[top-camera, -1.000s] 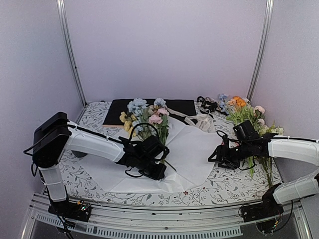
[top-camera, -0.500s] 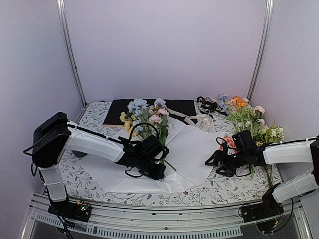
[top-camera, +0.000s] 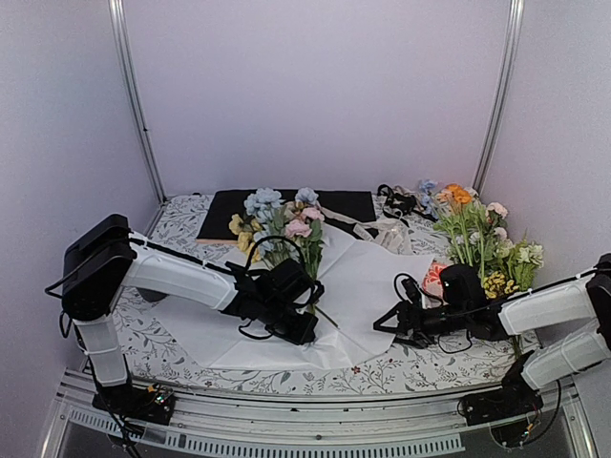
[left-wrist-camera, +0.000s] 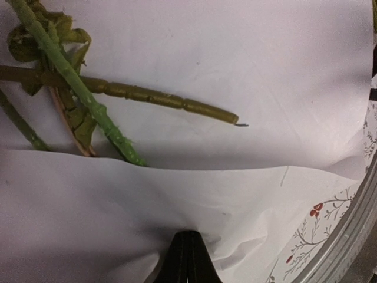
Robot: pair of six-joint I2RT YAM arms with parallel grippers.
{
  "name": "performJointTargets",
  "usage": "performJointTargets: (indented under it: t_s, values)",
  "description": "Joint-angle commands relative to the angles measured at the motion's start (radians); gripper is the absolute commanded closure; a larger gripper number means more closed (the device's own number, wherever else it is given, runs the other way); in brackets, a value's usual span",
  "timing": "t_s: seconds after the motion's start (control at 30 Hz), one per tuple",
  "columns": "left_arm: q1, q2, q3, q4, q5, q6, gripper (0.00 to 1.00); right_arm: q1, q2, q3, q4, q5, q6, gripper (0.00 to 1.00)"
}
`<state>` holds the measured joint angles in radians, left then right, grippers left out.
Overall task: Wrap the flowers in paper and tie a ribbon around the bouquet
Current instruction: Pick up the one-fourth-folded wrapping paper from the center of the board.
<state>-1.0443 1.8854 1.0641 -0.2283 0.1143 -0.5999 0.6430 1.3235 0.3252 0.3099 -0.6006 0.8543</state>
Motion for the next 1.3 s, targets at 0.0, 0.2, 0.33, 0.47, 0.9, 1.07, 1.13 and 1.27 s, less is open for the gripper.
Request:
performJointTargets:
  t_s: [0.0, 0.2, 0.33, 0.47, 0.9, 1.07, 1.13, 1.27]
  values:
    - [0.020, 0.059, -0.048, -0.035, -0.020, 0.015, 1.00, 0.080, -0.056, -0.038, 0.123, 0.031, 0.051, 0.14]
    - [0.030, 0.054, -0.071, -0.005, -0.011, 0.002, 1.00, 0.175, -0.004, -0.033, 0.181, 0.125, 0.113, 0.15]
    - [0.035, 0.058, -0.079, 0.021, 0.001, -0.002, 1.00, 0.228, -0.021, -0.043, 0.189, 0.212, 0.147, 0.15]
    - [0.036, 0.061, -0.084, 0.026, 0.010, 0.008, 1.00, 0.294, -0.006, -0.040, 0.201, 0.335, 0.189, 0.15]
    - [0.065, 0.042, -0.100, 0.049, 0.056, 0.077, 1.00, 0.479, 0.115, 0.000, 0.161, 0.574, 0.317, 0.28]
    - [0.069, 0.034, -0.101, 0.055, 0.043, 0.080, 1.00, 0.488, 0.165, 0.074, 0.018, 0.610, 0.320, 0.47]
    - [0.069, 0.031, -0.108, 0.060, 0.041, 0.077, 1.00, 0.487, 0.158, 0.088, -0.052, 0.642, 0.338, 0.56]
    - [0.069, 0.043, -0.112, 0.069, 0.051, 0.076, 1.00, 0.488, 0.136, 0.115, -0.127, 0.689, 0.366, 0.69]
